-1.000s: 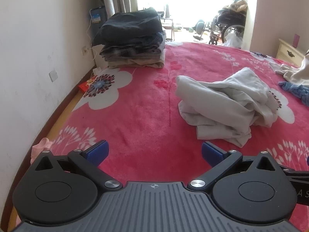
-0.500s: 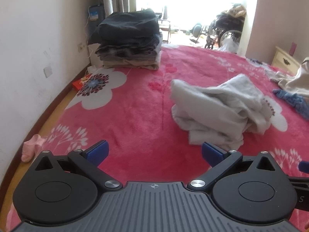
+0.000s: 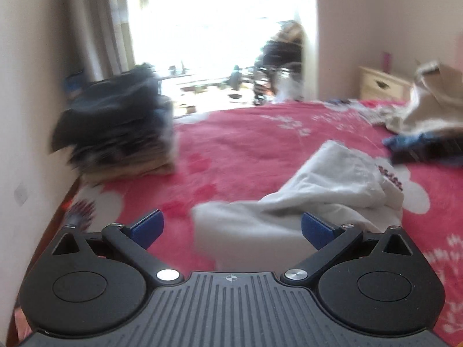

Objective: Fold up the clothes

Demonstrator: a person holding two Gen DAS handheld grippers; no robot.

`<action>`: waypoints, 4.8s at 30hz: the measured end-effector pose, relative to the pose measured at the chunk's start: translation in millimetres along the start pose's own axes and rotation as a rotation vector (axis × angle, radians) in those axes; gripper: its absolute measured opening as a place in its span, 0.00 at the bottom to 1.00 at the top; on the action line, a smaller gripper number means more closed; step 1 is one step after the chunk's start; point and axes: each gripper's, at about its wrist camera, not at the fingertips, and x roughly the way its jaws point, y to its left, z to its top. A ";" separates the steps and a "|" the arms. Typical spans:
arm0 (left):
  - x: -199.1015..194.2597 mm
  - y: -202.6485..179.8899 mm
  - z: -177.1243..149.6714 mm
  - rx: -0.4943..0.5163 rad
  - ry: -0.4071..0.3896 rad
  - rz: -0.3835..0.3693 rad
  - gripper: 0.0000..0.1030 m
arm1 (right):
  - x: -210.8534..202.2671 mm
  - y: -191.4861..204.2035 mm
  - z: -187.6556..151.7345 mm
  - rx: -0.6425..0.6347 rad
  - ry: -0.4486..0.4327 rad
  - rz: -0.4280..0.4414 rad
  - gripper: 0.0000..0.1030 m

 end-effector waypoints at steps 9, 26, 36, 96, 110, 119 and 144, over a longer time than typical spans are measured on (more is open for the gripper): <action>80.7 -19.4 -9.0 0.017 0.176 -0.116 0.41 | 117.8 -7.8 18.9 0.018 0.199 0.088 0.29; -43.8 -38.2 -92.0 0.185 0.315 -0.331 0.03 | -118.7 -34.7 -102.5 -0.005 0.252 0.402 0.09; -112.4 -3.2 -106.6 0.219 0.356 -0.305 0.27 | -182.0 -25.3 -185.6 -0.007 0.486 0.369 0.12; -155.2 10.0 -149.8 0.297 0.541 -0.646 0.31 | -204.8 -69.6 -176.4 0.338 0.358 0.060 0.41; -133.0 48.2 -80.0 0.005 0.355 -0.522 0.52 | -128.6 -123.2 -88.3 0.246 0.242 -0.029 0.82; -89.1 13.4 -65.5 -0.101 0.265 -0.534 0.52 | -89.9 -166.6 -148.1 0.630 0.354 0.076 0.82; -91.7 127.0 -94.0 -0.553 0.259 -0.280 0.51 | -125.5 78.5 -74.7 0.201 0.163 0.802 0.05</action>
